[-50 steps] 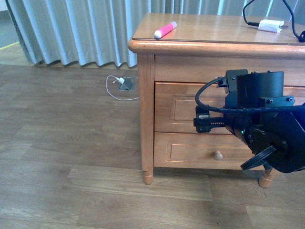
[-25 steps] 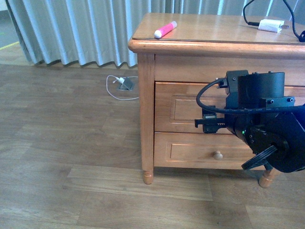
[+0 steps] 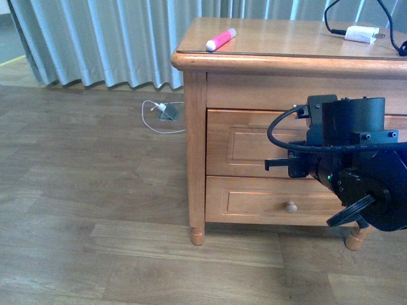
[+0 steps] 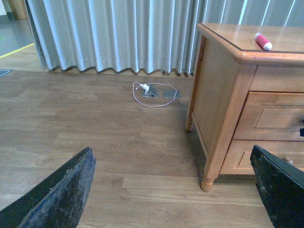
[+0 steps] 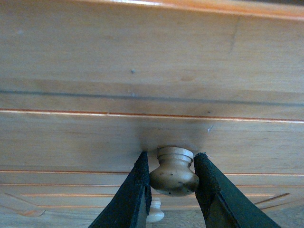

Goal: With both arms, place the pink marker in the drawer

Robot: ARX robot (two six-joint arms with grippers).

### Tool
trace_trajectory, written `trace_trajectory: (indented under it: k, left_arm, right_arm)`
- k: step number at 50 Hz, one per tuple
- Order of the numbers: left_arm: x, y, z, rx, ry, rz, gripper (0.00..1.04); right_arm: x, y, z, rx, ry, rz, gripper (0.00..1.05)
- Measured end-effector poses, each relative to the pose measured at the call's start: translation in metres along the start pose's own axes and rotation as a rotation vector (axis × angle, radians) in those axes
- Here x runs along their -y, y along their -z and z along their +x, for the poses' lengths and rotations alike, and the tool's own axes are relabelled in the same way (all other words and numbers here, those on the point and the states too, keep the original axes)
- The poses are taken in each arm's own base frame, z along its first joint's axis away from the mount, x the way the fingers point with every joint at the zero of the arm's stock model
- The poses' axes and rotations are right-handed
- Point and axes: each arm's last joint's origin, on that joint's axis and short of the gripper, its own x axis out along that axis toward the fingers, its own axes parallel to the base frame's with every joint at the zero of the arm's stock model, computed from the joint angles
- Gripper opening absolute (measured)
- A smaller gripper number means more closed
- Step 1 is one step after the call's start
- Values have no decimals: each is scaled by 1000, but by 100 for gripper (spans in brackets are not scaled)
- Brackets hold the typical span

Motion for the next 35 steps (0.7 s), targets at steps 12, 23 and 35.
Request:
trace_trajectory:
  k: [12, 23, 35]
  left_arm:
    - [0, 0, 0, 0, 0, 0, 99]
    - [0, 0, 0, 0, 0, 0, 99]
    - [0, 0, 0, 0, 0, 0, 99]
  right_arm:
    - [3, 11, -25, -13, -23, 27, 24]
    - [7, 26, -70, -39, -60, 59, 24]
    - [13, 50, -125, -66, -94, 76, 24]
